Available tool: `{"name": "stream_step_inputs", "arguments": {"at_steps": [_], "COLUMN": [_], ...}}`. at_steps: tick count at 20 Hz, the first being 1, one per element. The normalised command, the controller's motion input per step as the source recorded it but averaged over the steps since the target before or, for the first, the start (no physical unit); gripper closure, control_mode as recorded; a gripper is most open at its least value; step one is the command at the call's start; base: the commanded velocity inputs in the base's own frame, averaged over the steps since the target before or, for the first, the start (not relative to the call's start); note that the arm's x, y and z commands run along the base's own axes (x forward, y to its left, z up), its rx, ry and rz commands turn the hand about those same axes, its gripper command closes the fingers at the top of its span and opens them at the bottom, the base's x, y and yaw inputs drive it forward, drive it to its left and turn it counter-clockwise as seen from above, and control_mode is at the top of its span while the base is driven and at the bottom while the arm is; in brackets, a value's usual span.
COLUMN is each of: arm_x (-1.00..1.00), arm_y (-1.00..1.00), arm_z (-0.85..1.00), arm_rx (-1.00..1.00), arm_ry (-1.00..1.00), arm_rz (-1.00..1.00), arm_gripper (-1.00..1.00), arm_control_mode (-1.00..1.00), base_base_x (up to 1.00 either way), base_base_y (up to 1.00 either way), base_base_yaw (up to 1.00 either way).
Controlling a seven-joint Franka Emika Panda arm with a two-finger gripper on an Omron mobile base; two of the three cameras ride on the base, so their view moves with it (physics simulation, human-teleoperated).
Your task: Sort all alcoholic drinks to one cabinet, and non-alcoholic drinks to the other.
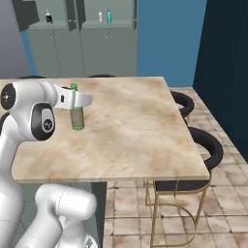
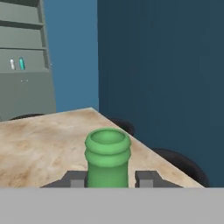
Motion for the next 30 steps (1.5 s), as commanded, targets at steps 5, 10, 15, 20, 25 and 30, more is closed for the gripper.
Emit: {"name": "stream_step_inputs", "arguments": {"at_steps": [5, 10, 15, 20, 25, 30], "arm_x": [0.0, 0.0, 0.0, 0.0, 0.0, 0.0], "arm_y": [0.0, 0.0, 0.0, 0.0, 0.0, 0.0], "arm_z": [0.0, 0.0, 0.0, 0.0, 0.0, 0.0], "arm_rx": [0.0, 0.0, 0.0, 0.0, 0.0, 0.0], "arm_ry": [0.0, 0.0, 0.0, 0.0, 0.0, 0.0], "arm_rz": [0.0, 0.0, 0.0, 0.0, 0.0, 0.0], "arm_gripper": [1.0, 1.0, 1.0, 1.0, 1.0, 1.0], "arm_control_mode": [1.0, 1.0, 1.0, 1.0, 1.0, 1.0], "base_base_x": [-0.14, 0.0, 0.0, 0.0, -0.01, 0.0], "base_base_y": [-0.48, -0.57, -0.79, -0.93, -1.0, -0.93], "base_base_yaw": [-0.05, 0.0, 0.0, 0.0, 0.05, 0.12]}}
